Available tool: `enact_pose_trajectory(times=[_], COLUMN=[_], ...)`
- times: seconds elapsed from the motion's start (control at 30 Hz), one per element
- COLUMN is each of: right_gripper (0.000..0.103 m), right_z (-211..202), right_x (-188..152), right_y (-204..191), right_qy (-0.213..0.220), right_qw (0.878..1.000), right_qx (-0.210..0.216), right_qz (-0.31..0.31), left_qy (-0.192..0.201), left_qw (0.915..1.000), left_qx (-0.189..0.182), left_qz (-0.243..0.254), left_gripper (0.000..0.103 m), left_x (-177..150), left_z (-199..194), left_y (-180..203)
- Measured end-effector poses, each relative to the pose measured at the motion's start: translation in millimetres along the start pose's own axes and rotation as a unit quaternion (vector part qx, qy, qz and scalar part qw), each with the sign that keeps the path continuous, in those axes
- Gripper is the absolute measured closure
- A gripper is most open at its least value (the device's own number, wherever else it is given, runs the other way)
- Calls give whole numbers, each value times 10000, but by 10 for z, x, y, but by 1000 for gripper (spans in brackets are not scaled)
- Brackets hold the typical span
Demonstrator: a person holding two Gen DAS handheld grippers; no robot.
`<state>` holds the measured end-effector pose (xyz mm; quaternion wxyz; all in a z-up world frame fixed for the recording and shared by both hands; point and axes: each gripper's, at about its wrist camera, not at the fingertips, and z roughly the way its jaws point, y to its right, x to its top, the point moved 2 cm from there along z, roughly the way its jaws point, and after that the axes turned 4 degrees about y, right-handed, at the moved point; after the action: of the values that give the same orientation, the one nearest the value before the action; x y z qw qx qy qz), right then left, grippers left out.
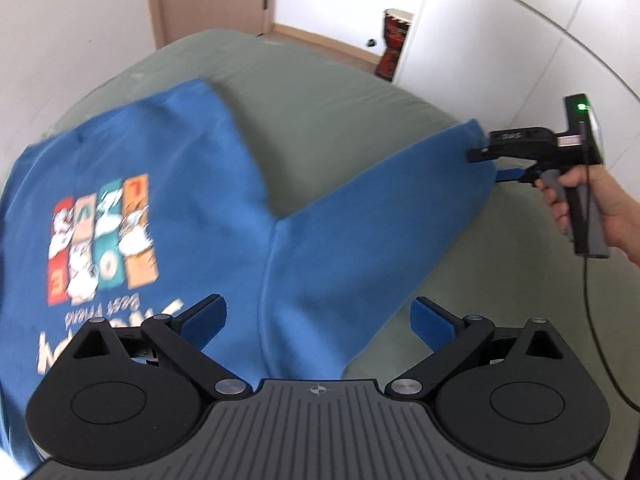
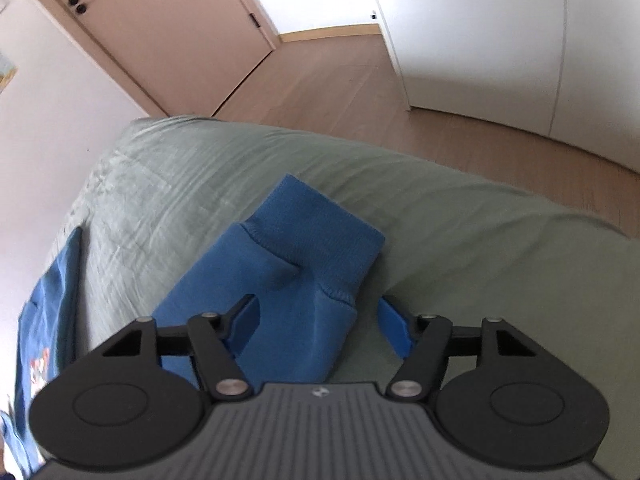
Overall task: Fold clothes
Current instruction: 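Close the right gripper on the sweatshirt sleeve cuff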
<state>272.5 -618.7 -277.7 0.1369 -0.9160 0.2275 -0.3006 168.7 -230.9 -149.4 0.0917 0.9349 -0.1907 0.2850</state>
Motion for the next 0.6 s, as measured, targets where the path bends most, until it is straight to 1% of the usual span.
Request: enact_pose_trajectory(times=[0.03,0.07,0.13,0.23,0.37,0.6], right_gripper=[51,55,73,85,87,89], right_z=[5,9,20,12,-60,-352], right_x=[10,13,37,62,67,85], right_y=[-2,4,27,68,63,-237], right_qy=[-9,-16,-27,-22,26,280], right_qw=[10000,10000,10000,10000,9999,9990], right_qx=[-15,-24,-36,-1,26,-18], right_qz=[-55,-78,-68,74,112,-344], left_qy=[32,68,87,108,114,41], left_qw=[10000,9997,9995,9994,9995,10000], left_qx=[6,16,-13,-63,-80,-14], left_qz=[94,225,301,314,274,84], left_gripper=[2,2,2,2,2,2], left_x=[31,62,99,121,100,-29], left_z=[13,29,46,42,21,-43], left_y=[41,98,158,203,207,77])
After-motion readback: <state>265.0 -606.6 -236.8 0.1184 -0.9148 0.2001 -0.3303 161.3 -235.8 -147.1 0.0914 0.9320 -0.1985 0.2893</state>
